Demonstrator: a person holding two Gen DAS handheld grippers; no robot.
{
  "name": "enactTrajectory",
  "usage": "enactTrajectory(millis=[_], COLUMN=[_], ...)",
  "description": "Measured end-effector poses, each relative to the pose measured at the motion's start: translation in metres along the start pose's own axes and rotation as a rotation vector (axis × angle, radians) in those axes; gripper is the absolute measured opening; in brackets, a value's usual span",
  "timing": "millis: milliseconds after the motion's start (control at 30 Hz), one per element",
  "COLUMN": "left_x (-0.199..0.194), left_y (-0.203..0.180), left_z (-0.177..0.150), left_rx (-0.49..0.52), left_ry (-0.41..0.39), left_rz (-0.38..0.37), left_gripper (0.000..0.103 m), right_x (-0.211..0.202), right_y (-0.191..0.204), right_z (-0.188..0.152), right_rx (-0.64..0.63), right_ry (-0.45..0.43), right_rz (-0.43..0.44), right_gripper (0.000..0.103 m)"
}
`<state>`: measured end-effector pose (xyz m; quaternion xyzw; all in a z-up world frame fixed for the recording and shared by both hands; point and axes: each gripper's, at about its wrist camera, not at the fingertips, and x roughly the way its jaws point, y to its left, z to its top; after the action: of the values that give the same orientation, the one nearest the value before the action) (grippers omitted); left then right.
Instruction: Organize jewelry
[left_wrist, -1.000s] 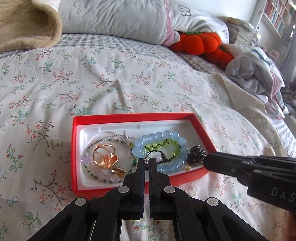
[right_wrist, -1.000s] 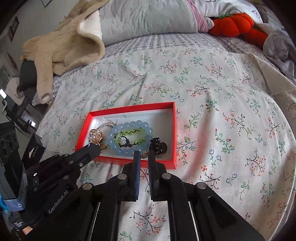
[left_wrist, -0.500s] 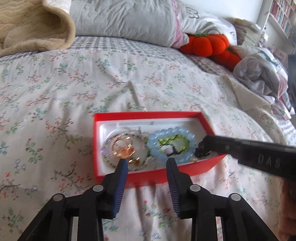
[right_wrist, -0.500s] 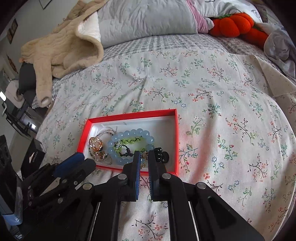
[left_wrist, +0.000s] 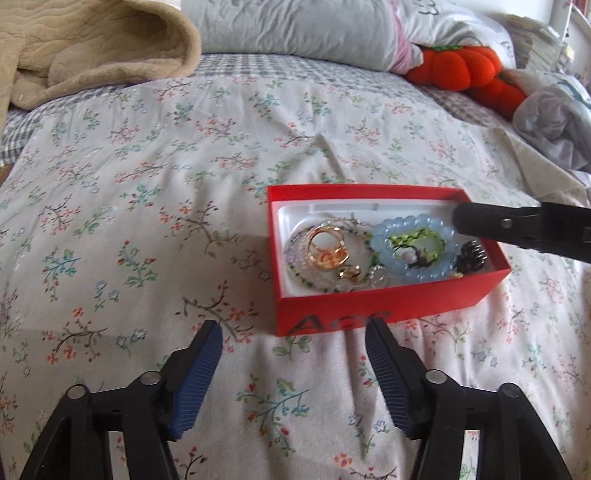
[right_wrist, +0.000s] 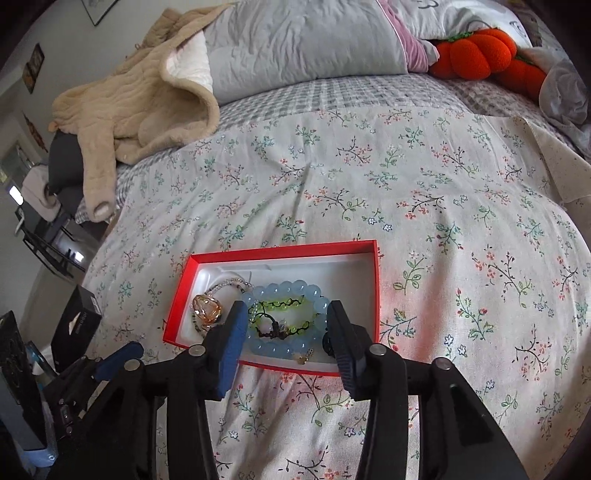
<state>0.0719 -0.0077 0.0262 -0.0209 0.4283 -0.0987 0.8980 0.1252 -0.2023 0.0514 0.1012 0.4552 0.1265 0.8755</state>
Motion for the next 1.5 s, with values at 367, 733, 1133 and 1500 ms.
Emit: enactTrajectory(millis=[367,733,1133,1500], left_x=[-0.013,-0.016,-0.013,-0.010], left_y=[0.010,0.016,0.012,0.012], left_z=[-0.029,-0.061,-0.064,-0.063], left_rx=[-0.003,-0.001,-0.024,-0.030], left_ry=[0.061,0.145,0.144,0.139], left_rz=[0.100,0.141,0.135,0.160], left_gripper=[0.102,0.103,0.103,0.103], right_x=[-0.036,-0.040,-0.033,-0.032], right_y=[-0.011,-0.025,-0.020,-0.019], right_z=[-0.047,-0.102,-0.110,-0.110], right_rx=[-0.033,-0.087,-0.113,-0.064], right_ry=[0.017,0.097,0.117,0.106], right_rz=[-0.080,-0.209,-0.251,-0.266], right_gripper=[0.072,0.103,0.103,0.103])
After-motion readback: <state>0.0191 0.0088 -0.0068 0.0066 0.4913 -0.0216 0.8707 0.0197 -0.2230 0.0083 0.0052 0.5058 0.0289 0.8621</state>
